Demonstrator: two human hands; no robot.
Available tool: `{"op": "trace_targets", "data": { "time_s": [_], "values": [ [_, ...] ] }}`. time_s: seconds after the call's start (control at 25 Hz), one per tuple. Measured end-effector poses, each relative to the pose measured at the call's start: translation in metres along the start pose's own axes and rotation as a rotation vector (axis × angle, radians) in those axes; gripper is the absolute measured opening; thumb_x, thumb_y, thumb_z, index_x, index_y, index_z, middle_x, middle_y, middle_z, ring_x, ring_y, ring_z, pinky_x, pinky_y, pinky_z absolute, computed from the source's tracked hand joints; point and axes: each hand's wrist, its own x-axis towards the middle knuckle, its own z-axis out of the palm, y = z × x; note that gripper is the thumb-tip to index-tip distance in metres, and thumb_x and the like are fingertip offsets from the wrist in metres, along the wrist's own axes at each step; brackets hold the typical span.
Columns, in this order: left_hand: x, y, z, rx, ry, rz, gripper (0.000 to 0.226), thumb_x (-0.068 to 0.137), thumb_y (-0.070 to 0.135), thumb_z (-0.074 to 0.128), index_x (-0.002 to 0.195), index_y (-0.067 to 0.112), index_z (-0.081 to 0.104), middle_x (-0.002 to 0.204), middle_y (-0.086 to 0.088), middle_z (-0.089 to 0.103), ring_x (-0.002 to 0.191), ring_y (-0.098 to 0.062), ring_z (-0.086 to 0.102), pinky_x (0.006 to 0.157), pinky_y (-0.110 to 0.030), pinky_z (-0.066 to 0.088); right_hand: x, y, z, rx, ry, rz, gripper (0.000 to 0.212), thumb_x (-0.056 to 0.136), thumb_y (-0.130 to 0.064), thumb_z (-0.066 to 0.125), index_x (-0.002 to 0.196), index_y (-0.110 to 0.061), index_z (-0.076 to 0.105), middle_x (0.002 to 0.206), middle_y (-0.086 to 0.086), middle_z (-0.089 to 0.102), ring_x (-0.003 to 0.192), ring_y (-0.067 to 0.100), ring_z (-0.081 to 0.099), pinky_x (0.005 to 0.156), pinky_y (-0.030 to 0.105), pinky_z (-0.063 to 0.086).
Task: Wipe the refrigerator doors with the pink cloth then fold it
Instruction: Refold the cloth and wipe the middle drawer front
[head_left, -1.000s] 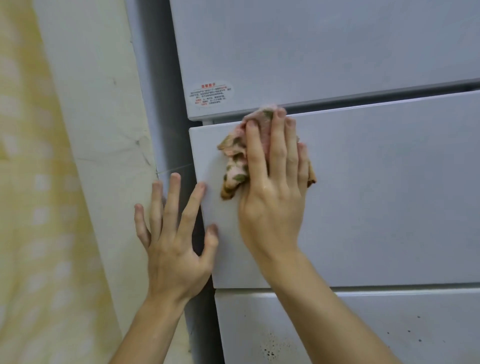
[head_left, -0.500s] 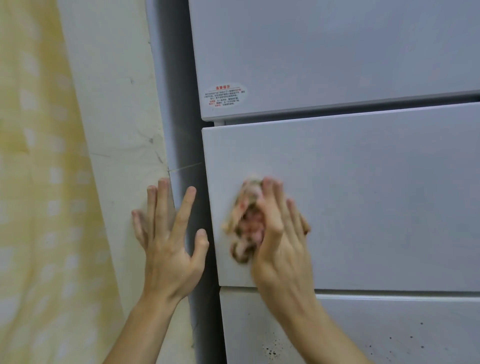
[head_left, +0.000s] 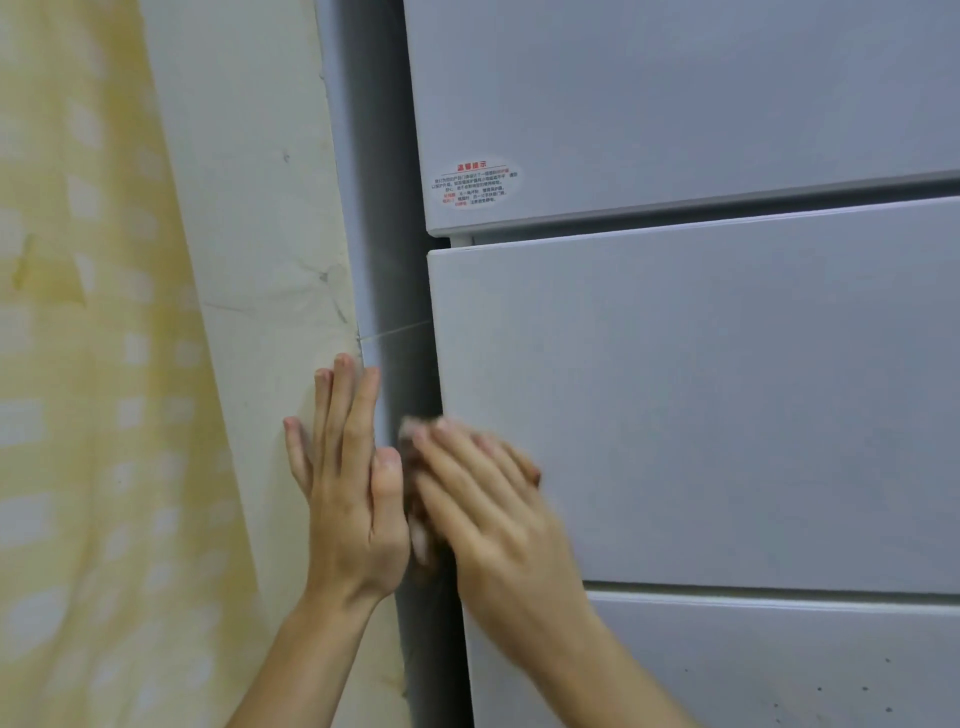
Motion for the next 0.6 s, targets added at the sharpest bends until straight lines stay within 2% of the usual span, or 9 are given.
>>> {"op": "trace_targets", "data": {
  "time_s": [0.12,0.28,0.4,0.48,0.6],
  "values": [
    [0.000,0.001,0.004,-0.006,0.021,-0.020,0.060,0.104,0.024,0.027,0.163,0.018,0.029,0.176,0.005,0.014,0.163,-0.016,0.006,0.128,-0.059,-0.009,-0.029,0.017,-0.023,-0.028,-0.021,-0.008,0.039,0.109,-0.003,0.041,0.134,-0.008,0.070,0.158,0.010,0.049,0.153,0.025,0.040,0.120,0.046,0.041],
    [-0.002,0.002,0.008,-0.011,0.038,-0.032,0.059,0.105,0.025,0.027,0.163,0.016,0.030,0.176,0.003,0.014,0.163,-0.018,0.006,0.128,-0.060,-0.010,0.035,0.060,-0.062,-0.127,0.264,0.252,0.035,0.111,-0.013,0.044,0.135,-0.007,0.069,0.156,0.021,0.049,0.151,0.035,0.038,0.120,0.047,0.038],
    [-0.002,0.005,0.010,-0.003,0.050,-0.042,0.058,0.106,0.025,0.026,0.163,0.016,0.030,0.176,0.001,0.014,0.163,-0.019,0.006,0.128,-0.061,-0.010,0.066,0.056,-0.054,-0.105,0.362,0.287,0.037,0.111,-0.011,0.042,0.138,-0.002,0.065,0.154,0.019,0.053,0.149,0.036,0.043,0.123,0.050,0.035],
    [-0.002,0.007,0.011,0.001,0.067,-0.049,0.058,0.106,0.026,0.025,0.163,0.015,0.031,0.175,0.000,0.016,0.163,-0.019,0.007,0.128,-0.061,-0.009,0.044,0.038,-0.031,-0.069,0.298,0.222,0.035,0.107,-0.003,0.052,0.140,-0.003,0.064,0.155,0.017,0.052,0.150,0.033,0.043,0.125,0.049,0.033],
    [-0.003,0.008,0.010,0.043,0.080,-0.036,0.058,0.107,0.027,0.024,0.163,0.014,0.031,0.175,-0.002,0.018,0.163,-0.020,0.008,0.129,-0.059,-0.007,-0.027,0.014,-0.013,-0.005,0.080,0.089,0.046,0.096,0.006,0.062,0.141,-0.007,0.064,0.158,0.010,0.049,0.153,0.025,0.040,0.124,0.046,0.035]
  ]
}}
